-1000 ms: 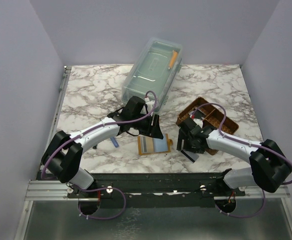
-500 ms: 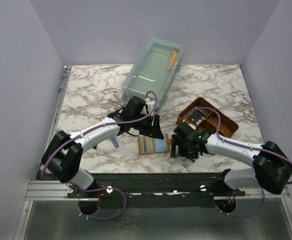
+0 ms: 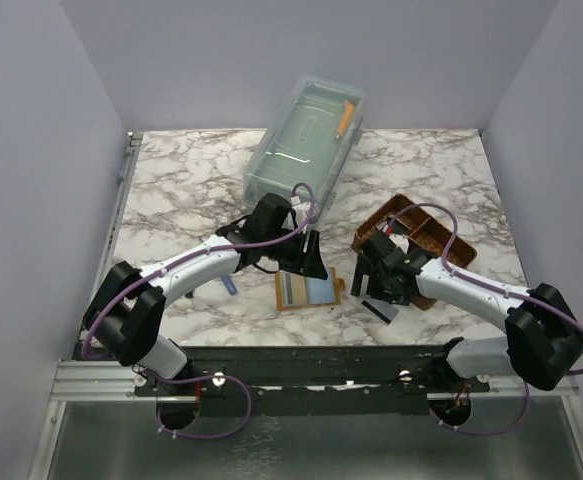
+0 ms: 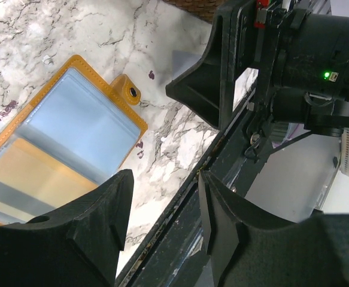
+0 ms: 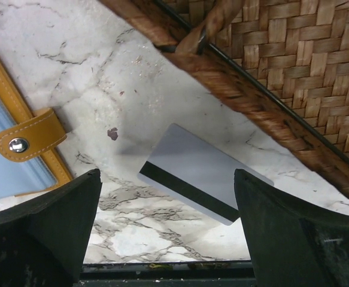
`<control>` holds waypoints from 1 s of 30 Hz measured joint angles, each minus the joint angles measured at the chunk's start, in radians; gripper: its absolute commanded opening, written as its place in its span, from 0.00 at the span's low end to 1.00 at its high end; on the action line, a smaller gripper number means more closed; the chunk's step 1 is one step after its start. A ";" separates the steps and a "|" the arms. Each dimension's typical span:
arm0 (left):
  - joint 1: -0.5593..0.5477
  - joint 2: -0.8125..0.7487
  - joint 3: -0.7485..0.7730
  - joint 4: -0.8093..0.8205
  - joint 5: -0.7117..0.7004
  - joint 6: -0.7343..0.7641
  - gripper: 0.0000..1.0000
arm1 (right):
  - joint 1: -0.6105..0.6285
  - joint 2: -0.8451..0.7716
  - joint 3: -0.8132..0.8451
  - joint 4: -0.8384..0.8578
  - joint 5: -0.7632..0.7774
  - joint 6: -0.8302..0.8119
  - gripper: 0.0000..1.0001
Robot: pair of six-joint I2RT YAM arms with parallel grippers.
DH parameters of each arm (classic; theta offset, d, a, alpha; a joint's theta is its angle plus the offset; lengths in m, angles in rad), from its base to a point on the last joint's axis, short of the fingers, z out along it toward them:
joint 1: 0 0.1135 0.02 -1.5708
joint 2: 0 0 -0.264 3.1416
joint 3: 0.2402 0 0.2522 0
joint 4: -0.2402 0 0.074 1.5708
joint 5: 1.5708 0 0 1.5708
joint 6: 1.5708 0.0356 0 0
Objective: Put the credit cards into the card holder
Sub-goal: Pick up the credit card from the center of the board.
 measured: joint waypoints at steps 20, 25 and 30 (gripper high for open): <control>0.000 -0.005 -0.007 0.000 0.000 -0.002 0.54 | 0.019 -0.032 -0.077 0.062 -0.101 -0.028 0.75; 0.000 -0.005 -0.007 0.000 0.000 -0.002 0.54 | 0.056 -0.037 -0.085 0.084 -0.178 -0.024 0.69; -0.010 -0.005 -0.007 0.000 0.000 -0.003 0.54 | 0.091 -0.035 -0.079 0.087 -0.211 -0.016 0.81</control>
